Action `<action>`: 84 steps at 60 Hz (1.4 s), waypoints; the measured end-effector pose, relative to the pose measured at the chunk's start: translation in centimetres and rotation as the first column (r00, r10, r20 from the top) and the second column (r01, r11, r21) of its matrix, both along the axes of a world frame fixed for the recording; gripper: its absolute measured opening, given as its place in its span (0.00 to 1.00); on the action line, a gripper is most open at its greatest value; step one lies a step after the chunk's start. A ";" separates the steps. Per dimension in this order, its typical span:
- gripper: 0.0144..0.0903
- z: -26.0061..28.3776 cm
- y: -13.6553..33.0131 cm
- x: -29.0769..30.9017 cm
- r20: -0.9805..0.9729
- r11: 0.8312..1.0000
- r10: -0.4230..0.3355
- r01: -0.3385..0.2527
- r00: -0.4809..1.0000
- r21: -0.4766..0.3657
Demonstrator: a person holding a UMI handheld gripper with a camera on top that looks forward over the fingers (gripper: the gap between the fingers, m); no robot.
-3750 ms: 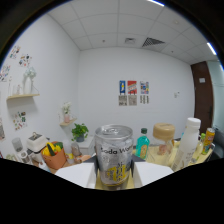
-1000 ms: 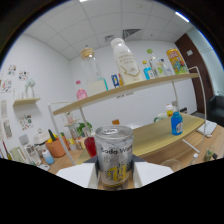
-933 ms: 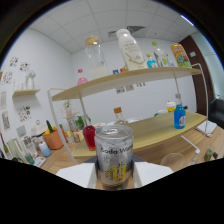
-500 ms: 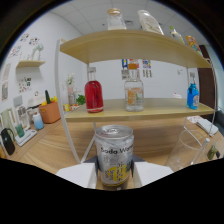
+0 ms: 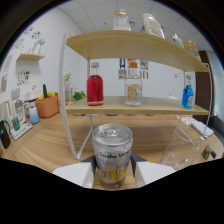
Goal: Make me a cup of Mojito.
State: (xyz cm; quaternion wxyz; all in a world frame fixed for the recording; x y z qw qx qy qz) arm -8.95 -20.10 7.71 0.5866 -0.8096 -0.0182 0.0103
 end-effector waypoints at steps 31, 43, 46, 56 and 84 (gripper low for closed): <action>0.94 6.4 -9.6 1.0 -0.046 0.985 0.024 -0.031 0.999 -0.168; 0.93 6.6 -14.0 5.8 -0.022 0.974 -0.022 0.017 1.000 -0.226; 0.92 6.6 -14.9 7.0 -0.012 0.971 -0.031 0.027 0.999 -0.238; 0.93 6.5 -17.2 9.6 0.003 0.965 -0.043 0.042 0.999 -0.258; 0.92 6.0 -19.4 11.7 0.002 0.959 -0.038 0.037 0.999 -0.282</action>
